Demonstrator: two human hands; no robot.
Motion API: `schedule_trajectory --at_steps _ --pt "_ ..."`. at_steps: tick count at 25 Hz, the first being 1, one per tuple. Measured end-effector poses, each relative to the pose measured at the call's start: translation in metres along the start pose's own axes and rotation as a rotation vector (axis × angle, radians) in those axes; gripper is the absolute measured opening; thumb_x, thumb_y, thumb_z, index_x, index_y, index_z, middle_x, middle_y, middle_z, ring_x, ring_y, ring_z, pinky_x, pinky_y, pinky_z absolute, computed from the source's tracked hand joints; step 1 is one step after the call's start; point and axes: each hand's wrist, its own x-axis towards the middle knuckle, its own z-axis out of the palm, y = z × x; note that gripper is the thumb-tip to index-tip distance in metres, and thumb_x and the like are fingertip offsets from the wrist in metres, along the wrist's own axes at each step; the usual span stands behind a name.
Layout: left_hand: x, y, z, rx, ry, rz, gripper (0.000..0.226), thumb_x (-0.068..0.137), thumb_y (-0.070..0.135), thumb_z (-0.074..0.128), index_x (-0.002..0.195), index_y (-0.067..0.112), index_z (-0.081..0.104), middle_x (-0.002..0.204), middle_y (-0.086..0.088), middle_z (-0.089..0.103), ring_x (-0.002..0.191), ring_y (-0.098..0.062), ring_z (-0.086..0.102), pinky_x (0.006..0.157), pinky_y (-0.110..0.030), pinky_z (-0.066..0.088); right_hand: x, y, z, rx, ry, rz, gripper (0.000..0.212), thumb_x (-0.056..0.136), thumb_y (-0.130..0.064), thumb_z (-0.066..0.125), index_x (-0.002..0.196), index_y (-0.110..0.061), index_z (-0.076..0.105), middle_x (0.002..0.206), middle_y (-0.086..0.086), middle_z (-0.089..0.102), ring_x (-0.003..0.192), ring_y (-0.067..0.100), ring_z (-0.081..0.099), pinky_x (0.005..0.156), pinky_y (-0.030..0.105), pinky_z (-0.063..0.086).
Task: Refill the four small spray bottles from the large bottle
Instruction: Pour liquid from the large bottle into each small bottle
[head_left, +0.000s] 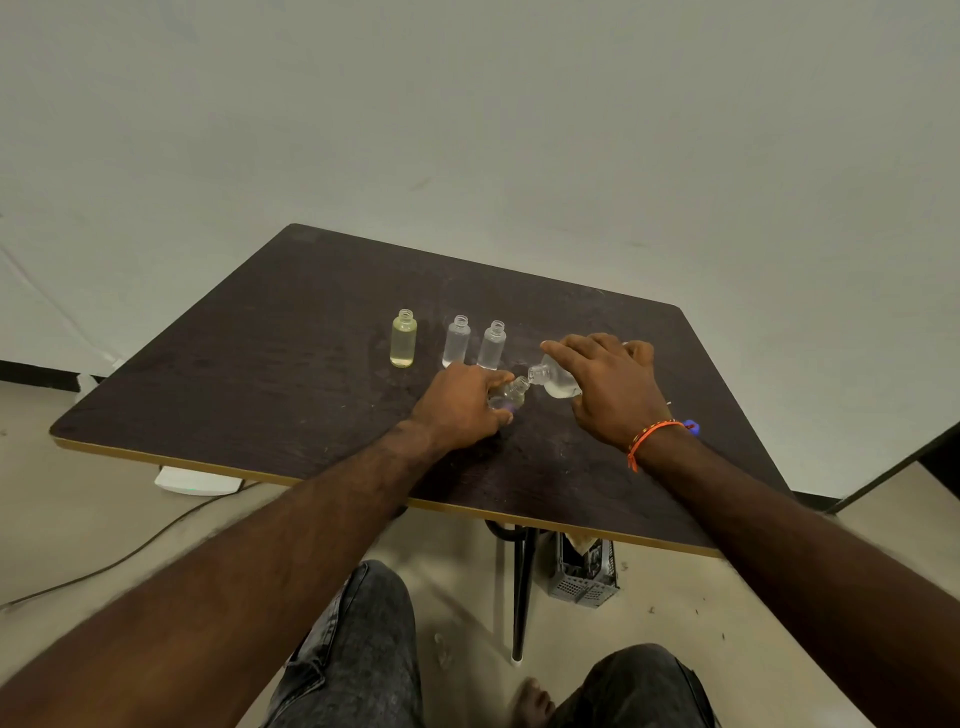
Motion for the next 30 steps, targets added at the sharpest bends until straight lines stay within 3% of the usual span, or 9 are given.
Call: schedule_trajectory --at_steps 30 --pt "0.0 -0.0059 0.0023 0.028 0.044 0.041 0.065 0.087 0.032 0.082 0.146 0.017 0.058 0.135 -0.006 0.069 0.119 -0.018 0.067 0.109 -0.033 0.05 0.0024 -0.0007 -0.0057 -0.044 -0.021 -0.009 0.081 0.073 -0.014 0.073 0.146 -0.031 0.044 0.141 -0.002 0.055 0.128 0.027 0.047 0.097 0.051 0.029"
